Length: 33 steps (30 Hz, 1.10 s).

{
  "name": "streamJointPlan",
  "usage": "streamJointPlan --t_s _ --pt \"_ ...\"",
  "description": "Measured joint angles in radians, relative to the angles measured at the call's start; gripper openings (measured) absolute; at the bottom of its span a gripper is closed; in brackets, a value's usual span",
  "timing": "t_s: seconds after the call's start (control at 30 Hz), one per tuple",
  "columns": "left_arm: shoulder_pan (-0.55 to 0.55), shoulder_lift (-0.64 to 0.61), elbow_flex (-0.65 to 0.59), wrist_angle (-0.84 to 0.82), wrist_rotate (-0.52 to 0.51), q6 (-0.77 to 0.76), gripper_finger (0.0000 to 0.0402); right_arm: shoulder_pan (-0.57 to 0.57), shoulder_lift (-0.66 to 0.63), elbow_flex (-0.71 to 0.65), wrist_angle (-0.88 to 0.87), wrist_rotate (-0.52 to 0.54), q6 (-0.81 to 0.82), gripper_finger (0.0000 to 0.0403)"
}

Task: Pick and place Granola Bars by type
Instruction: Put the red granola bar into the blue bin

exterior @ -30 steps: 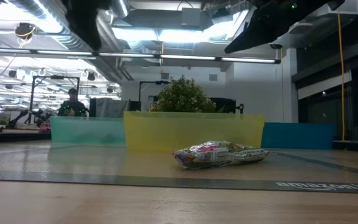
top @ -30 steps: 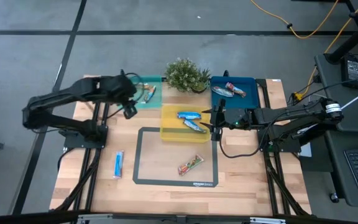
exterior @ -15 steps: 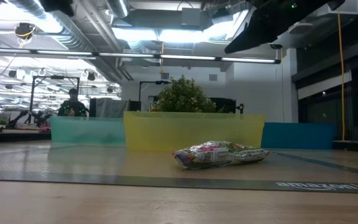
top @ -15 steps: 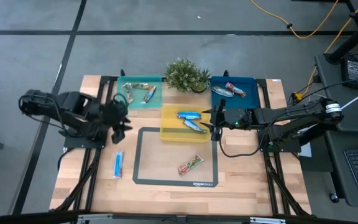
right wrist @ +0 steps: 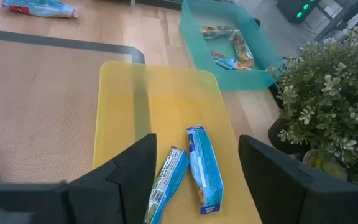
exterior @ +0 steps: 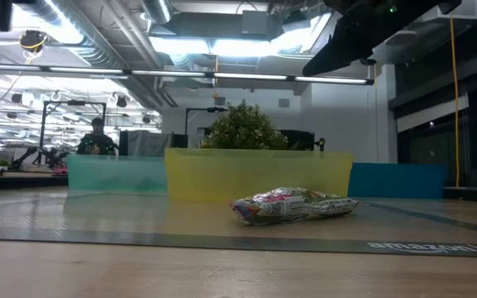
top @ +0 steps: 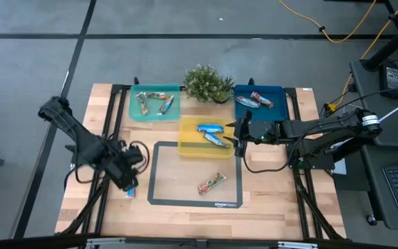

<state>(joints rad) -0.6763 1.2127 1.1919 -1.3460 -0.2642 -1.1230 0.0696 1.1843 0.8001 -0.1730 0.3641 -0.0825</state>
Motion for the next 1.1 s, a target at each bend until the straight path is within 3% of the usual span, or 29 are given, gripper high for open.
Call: streamJointPlan --t_s 0.47,0.63,0.8,0.97,1.1 --pt "-0.194 0.257 -0.011 -0.063 0.066 -0.322 0.0144 0.000 0.000 0.000 0.001 0.000 -0.001 0.0229" --pt "-0.206 0.301 -0.100 -0.078 0.180 -0.412 0.0152 0.000 0.000 0.000 0.001 0.000 -0.006 0.0229" --pt "-0.205 0.303 -0.242 0.138 0.254 -0.438 0.0176 0.000 0.000 0.000 0.014 0.001 -0.032 0.0229" --pt "-0.190 0.289 -0.346 0.409 0.282 -0.430 0.0226 0.000 0.000 0.000 0.032 0.001 -0.053 0.0229" --pt "-0.174 0.287 -0.394 0.487 0.287 -0.424 0.0262 0.000 0.000 0.000 0.044 0.001 -0.059 0.0229"
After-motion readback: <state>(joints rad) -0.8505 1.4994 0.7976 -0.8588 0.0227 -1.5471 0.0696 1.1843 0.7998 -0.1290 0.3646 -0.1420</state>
